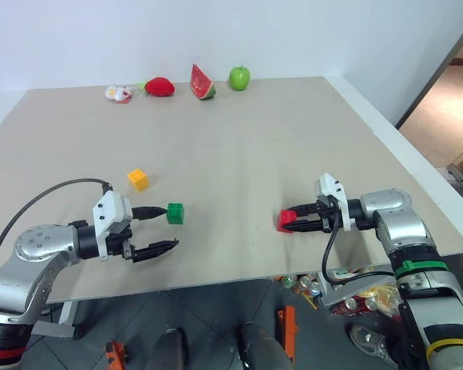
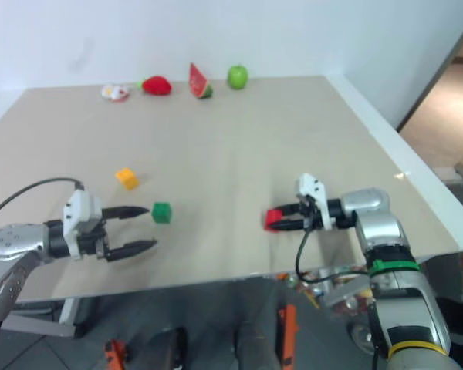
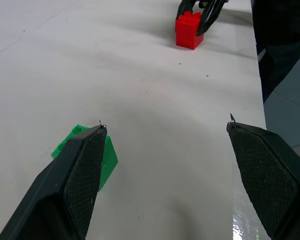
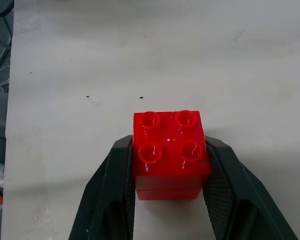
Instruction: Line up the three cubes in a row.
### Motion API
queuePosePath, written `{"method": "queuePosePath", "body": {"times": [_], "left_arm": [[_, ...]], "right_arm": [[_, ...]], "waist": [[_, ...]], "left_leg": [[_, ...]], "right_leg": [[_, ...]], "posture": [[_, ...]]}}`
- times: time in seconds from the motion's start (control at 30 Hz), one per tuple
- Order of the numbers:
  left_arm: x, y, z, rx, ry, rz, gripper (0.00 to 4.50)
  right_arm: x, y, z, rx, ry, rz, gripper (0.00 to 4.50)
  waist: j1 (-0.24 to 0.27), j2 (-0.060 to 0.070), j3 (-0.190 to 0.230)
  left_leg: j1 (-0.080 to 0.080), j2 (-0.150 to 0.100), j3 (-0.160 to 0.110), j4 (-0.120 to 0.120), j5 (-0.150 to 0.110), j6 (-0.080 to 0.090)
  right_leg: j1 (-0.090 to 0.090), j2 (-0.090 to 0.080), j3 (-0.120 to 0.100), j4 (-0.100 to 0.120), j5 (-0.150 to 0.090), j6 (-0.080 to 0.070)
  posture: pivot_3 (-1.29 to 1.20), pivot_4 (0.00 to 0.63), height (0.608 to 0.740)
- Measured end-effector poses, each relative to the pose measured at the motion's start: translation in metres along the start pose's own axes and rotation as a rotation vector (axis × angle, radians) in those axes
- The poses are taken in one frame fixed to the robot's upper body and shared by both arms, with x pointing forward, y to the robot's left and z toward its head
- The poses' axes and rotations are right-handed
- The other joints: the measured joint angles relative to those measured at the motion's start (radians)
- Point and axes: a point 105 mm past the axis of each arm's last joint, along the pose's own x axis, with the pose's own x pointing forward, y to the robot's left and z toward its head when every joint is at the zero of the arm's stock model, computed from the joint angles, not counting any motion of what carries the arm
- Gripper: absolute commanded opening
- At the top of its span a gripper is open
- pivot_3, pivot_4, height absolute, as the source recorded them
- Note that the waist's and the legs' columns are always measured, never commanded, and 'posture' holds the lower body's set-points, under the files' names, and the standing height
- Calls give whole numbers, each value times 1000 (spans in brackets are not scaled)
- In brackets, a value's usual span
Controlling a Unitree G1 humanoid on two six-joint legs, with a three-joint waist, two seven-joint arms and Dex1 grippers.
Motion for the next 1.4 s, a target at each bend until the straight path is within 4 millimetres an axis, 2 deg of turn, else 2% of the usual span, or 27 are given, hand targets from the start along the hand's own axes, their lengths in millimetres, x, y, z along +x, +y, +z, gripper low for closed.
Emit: {"method": "queuePosePath", "body": {"times": [0.13,0.37,0.53,0.93,1.17,1.4], "left_arm": [[-2,1,1,-7,-7,6,3997],[-11,-2,-5,-49,-3,37,3997],[-18,-4,-7,-64,7,66,3997],[-43,-5,-7,-87,59,139,3997],[-54,-11,1,-87,82,156,3997],[-58,-17,0,-105,98,176,3997]], "right_arm": [[5,-1,3,-33,7,34,1259],[27,6,19,-117,-4,143,1259],[27,5,36,-166,-37,169,1259],[46,9,23,-174,-22,234,1259],[45,-5,45,-230,-49,208,1259],[53,-1,38,-211,-36,238,1259]], "waist": [[-3,0,0],[-12,0,0],[-12,0,0],[-14,0,1],[-23,0,1],[-23,0,1]], "left_leg": [[3,2,0,-1,0,0],[5,4,1,-1,0,0],[5,3,1,-1,0,0],[5,4,2,-1,0,0],[5,5,2,-2,0,0],[5,5,2,-3,-1,-1]], "right_leg": [[3,2,0,0,0,-1],[4,3,0,0,0,-3],[4,1,0,0,0,-3],[3,1,0,0,0,-3],[3,1,-1,0,-1,-5],[2,2,-2,0,-1,-5]], "posture": [[0,150,740],[0,150,740],[0,150,740],[0,150,740],[0,150,740],[0,150,740]]}}
